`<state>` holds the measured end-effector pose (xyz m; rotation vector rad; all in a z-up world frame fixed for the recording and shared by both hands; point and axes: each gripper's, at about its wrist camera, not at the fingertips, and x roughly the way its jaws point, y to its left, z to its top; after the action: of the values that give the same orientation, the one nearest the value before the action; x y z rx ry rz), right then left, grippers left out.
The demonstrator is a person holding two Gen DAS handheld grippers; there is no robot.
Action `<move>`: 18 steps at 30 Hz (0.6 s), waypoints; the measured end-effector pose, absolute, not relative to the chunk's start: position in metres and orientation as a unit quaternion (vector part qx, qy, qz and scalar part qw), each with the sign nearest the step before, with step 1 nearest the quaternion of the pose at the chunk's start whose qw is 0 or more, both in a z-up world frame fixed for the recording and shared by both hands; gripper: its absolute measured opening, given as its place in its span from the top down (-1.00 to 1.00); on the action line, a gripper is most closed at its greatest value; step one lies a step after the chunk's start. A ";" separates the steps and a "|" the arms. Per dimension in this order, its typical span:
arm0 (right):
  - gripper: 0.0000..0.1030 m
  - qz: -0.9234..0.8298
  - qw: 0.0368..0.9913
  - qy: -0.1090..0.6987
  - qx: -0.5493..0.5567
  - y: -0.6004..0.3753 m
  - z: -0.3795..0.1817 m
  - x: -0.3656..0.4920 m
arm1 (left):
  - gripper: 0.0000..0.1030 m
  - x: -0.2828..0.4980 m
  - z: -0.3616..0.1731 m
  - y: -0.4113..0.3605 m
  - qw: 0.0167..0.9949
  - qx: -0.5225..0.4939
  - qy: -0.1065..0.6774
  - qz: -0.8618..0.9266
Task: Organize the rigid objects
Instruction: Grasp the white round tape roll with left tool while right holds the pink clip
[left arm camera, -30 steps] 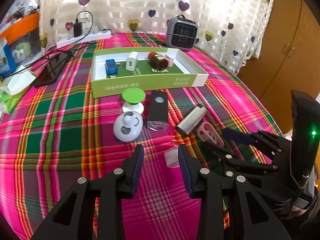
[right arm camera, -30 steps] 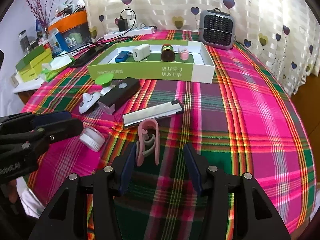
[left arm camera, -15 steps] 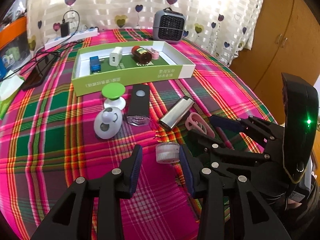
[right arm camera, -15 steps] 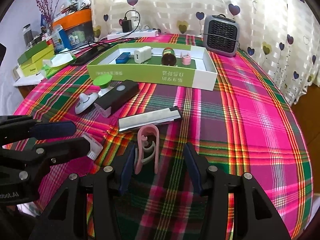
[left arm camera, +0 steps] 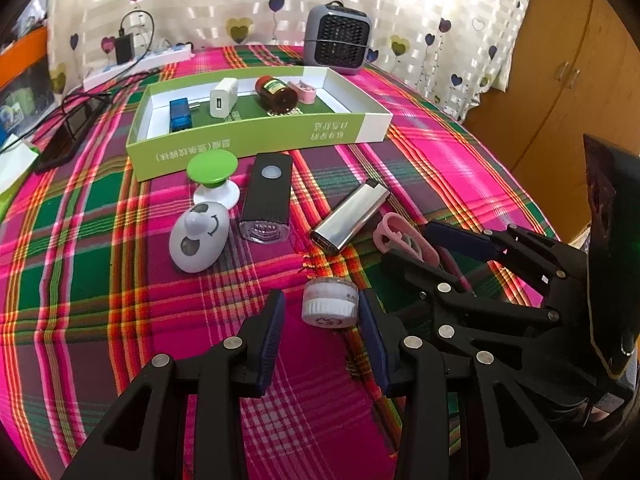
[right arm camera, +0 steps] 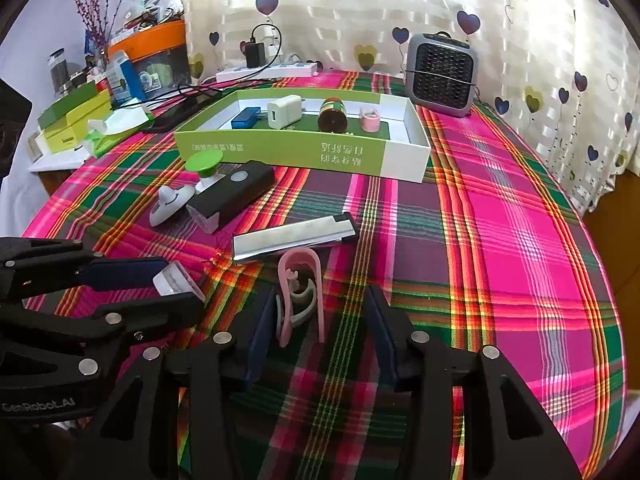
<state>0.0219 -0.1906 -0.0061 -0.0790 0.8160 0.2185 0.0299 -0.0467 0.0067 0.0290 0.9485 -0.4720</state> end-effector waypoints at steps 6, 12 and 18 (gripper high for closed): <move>0.31 0.105 0.912 0.394 -0.037 -0.193 -0.006 0.022 | 0.28 0.031 0.007 -0.045 0.864 0.009 0.450 -0.226; 0.33 0.105 0.912 0.394 -0.037 -0.193 -0.006 0.022 | 0.41 0.032 0.007 -0.044 0.865 0.011 0.449 -0.223; 0.35 0.104 0.913 0.394 -0.038 -0.192 -0.006 0.022 | 0.49 0.033 0.007 -0.041 0.866 0.007 0.449 -0.221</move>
<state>0.0223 -0.1924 -0.0056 -0.0773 0.8113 0.2149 0.0325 -0.0411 0.0067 0.0136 0.9399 -0.4622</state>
